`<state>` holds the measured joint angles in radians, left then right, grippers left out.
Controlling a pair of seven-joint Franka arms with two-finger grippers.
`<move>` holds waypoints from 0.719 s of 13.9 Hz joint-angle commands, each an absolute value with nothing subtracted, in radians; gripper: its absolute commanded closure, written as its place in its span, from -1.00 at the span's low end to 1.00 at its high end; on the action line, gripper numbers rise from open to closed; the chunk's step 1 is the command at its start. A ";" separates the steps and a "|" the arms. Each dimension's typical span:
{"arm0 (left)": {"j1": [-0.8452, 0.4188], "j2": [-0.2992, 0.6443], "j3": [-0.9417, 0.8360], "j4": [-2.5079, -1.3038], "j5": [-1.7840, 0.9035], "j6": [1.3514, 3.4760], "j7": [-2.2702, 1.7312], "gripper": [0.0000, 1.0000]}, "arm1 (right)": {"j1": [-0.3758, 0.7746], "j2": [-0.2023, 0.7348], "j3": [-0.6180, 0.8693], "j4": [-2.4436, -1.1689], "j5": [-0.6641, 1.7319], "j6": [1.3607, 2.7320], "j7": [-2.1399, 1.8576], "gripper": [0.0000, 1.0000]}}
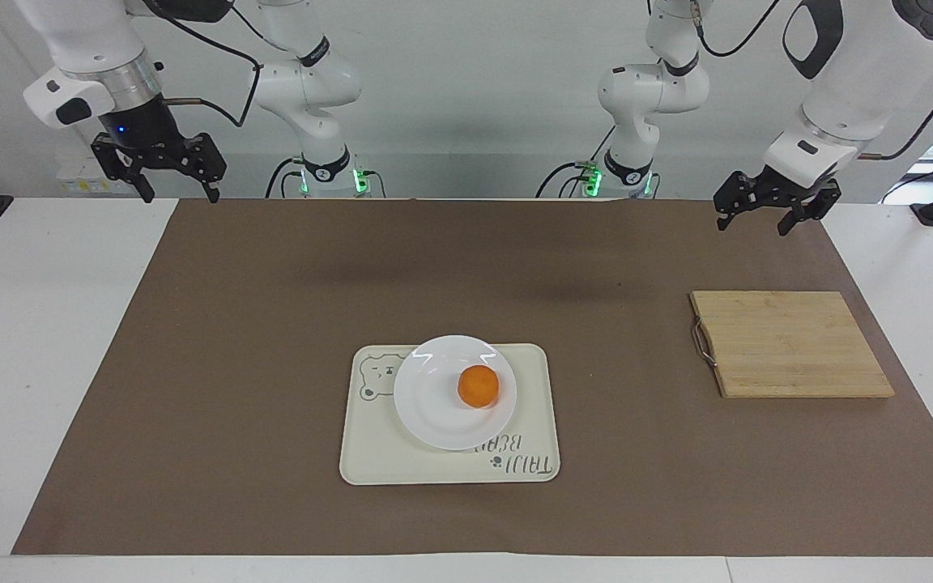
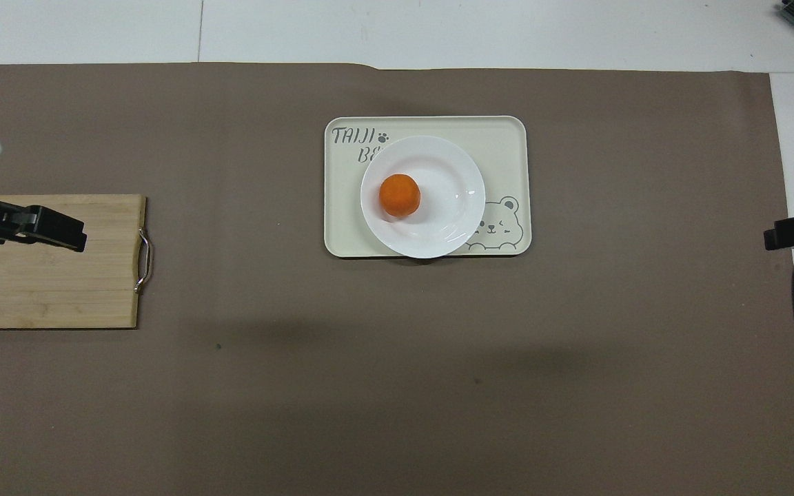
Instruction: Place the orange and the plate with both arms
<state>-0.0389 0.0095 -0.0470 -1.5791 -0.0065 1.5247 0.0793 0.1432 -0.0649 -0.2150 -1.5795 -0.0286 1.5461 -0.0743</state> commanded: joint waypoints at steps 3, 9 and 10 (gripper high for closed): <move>-0.034 0.012 -0.051 -1.565 0.014 1.509 0.083 -1.00 | 0.140 -0.084 -0.213 -1.597 -0.017 1.542 -0.063 -1.00; -0.032 0.012 -0.051 -1.565 0.014 1.509 0.083 -1.00 | 0.129 -0.081 -0.210 -1.594 -0.017 1.537 -0.058 -1.00; -0.032 0.012 -0.051 -1.565 0.014 1.509 0.083 -1.00 | 0.126 -0.080 -0.209 -1.594 -0.015 1.539 -0.057 -1.00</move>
<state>-0.0389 0.0095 -0.0470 -1.5791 -0.0065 1.5247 0.0793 0.1399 -0.0656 -0.2151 -1.5795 -0.0286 1.5456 -0.0729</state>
